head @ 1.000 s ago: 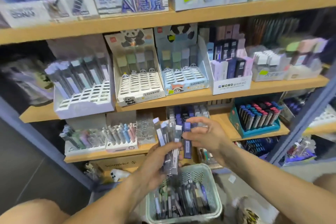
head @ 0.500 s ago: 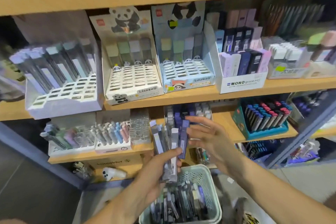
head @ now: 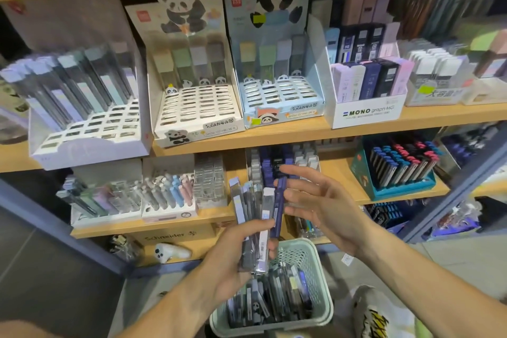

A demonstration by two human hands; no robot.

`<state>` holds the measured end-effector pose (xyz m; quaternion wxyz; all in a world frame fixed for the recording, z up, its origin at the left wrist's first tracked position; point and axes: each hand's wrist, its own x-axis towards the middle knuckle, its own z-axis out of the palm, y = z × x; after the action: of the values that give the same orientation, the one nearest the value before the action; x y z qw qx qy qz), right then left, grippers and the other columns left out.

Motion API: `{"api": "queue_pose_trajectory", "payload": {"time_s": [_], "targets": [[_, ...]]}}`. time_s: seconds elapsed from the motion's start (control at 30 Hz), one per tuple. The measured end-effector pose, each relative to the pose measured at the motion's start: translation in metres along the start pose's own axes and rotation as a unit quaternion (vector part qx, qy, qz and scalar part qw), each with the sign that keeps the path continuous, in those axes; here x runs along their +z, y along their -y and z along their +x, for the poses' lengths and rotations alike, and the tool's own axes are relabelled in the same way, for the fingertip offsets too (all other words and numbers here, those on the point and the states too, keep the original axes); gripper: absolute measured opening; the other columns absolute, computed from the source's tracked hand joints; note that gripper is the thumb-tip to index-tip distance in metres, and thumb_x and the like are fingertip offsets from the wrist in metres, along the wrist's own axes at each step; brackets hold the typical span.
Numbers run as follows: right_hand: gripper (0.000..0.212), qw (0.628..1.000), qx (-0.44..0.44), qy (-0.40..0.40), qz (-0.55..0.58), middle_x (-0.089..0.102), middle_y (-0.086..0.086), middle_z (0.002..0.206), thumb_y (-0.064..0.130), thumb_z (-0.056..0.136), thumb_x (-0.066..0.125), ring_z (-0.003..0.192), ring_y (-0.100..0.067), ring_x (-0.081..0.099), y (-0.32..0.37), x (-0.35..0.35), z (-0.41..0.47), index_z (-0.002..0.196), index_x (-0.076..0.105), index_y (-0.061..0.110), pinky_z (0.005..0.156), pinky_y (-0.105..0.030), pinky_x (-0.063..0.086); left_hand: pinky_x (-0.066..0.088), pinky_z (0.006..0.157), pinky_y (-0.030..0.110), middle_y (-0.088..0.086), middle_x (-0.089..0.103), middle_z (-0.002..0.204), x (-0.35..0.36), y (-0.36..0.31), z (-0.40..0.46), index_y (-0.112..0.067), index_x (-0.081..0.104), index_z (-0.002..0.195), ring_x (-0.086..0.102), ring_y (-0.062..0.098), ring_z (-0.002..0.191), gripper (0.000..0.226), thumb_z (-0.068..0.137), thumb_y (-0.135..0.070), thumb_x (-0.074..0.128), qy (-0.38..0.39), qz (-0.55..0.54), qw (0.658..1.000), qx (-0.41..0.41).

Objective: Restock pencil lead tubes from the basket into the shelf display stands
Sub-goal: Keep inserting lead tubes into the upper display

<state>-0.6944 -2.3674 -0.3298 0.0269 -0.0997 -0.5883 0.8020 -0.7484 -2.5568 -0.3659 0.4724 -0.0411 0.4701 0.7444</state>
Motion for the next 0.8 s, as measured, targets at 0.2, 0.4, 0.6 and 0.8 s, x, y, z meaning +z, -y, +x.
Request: {"api": "queue_pose_trajectory", "payload": {"time_s": [0.2, 0.4, 0.6, 0.8], "targets": [[0.036, 0.999, -0.005, -0.042, -0.014, 0.077, -0.015, 0.102, -0.003, 0.088, 0.071, 0.092, -0.024, 0.075, 0.000, 0.002, -0.001, 0.122, 0.067, 0.007, 0.081, -0.029, 0.060, 0.049, 0.059, 0.029, 0.019, 0.061, 0.094, 0.003, 0.001, -0.003, 0.002, 0.080, 0.099, 0.056, 0.021, 0.061, 0.027, 0.078, -0.015, 0.080, -0.008, 0.009, 1.000, 0.000], [0.029, 0.994, -0.035, -0.101, -0.022, 0.076, -0.010, 0.078, -0.007, 0.084, 0.074, 0.068, -0.017, 0.072, -0.005, 0.002, 0.001, 0.111, 0.069, 0.003, 0.066, -0.021, 0.055, 0.049, 0.060, 0.034, 0.022, 0.061, 0.081, -0.001, 0.003, 0.001, 0.004, 0.072, 0.104, 0.058, 0.027, 0.060, 0.051, 0.061, -0.011, 0.094, -0.036, 0.030, 0.999, 0.022], [0.029, 0.992, -0.022, -0.118, -0.049, 0.074, -0.018, 0.081, -0.008, 0.086, 0.073, 0.073, -0.020, 0.072, -0.011, -0.005, 0.004, 0.112, 0.069, 0.003, 0.070, -0.026, 0.060, 0.052, 0.049, 0.028, 0.021, 0.067, 0.077, 0.002, 0.007, 0.001, 0.005, 0.071, 0.107, 0.059, 0.024, 0.055, 0.035, 0.076, -0.005, 0.080, -0.078, 0.048, 0.995, 0.039], [0.025, 0.935, -0.106, -0.276, -0.198, 0.050, 0.005, 0.061, -0.010, 0.085, 0.072, 0.060, -0.011, 0.046, -0.021, -0.041, 0.027, 0.101, 0.065, 0.009, 0.067, -0.026, 0.048, 0.044, 0.057, 0.030, 0.017, 0.065, 0.076, -0.008, 0.007, 0.001, -0.002, 0.077, 0.097, 0.056, 0.023, 0.059, 0.037, 0.065, -0.019, 0.084, -0.106, 0.045, 0.993, 0.022]]}}
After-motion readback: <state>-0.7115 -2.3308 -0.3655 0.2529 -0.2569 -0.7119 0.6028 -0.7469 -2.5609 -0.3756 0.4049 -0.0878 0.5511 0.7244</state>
